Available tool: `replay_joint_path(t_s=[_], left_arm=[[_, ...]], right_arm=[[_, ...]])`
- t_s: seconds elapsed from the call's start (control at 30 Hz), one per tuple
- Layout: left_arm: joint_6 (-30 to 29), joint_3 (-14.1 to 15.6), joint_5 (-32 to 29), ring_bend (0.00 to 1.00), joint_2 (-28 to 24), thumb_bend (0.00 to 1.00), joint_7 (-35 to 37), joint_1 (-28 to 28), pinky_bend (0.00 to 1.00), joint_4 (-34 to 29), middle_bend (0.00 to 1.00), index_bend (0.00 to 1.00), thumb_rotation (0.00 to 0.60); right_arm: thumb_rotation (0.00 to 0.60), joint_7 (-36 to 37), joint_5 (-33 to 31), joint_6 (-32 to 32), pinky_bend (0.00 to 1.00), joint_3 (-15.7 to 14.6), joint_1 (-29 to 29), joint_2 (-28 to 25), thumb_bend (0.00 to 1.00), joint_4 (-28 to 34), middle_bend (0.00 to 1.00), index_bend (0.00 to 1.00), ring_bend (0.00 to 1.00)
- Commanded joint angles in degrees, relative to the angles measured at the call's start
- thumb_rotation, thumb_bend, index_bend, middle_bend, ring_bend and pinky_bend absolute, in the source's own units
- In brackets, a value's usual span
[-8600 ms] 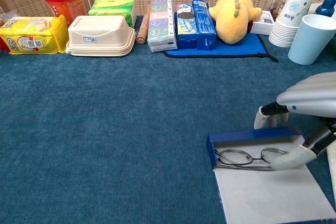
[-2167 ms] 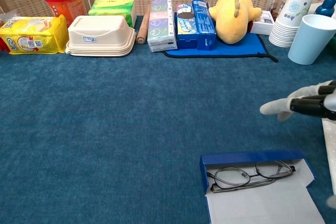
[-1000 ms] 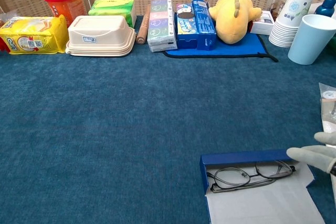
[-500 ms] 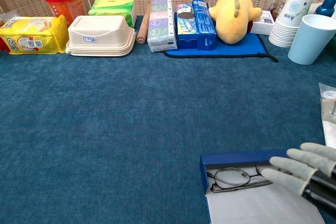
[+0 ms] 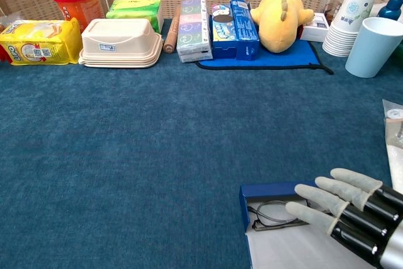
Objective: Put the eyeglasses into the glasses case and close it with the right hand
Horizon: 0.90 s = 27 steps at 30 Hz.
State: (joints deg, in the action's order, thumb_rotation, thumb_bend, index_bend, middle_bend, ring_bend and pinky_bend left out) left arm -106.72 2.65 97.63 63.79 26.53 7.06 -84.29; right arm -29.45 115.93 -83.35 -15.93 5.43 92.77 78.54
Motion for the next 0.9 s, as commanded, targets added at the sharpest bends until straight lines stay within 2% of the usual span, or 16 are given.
replay_joint_path(t_s=[0.03,0.57,0.9], left_arm=[[-0.12,-0.05,-0.01,0.00,0.03,0.28,0.14,0.10,0.00,0.10,0.02,0.00,0.600],[-1.03,-0.21,0.79,0.00,-0.42,0.28,0.12,0.50,0.00,-0.07,0.02,0.00,0.600],[-1.55,-0.22,0.98,0.00,-0.13,0.28,0.33,0.89,0.00,0.19,0.02,0.00,0.600]], right_arm=[[0.483,0.53,0.63,-0.59,0.07,0.43,0.09,0.65,0.13,-0.85,0.04,0.00,0.01],[0.499,3.84,0.90,-1.40,0.07,1.21,-0.16,2.62,0.15,-5.44,0.04,0.00,0.01],[0.523,2.34,3.59,-2.58,0.07,0.90,0.37,1.39,0.15,-2.07,0.04,0.00,0.01]])
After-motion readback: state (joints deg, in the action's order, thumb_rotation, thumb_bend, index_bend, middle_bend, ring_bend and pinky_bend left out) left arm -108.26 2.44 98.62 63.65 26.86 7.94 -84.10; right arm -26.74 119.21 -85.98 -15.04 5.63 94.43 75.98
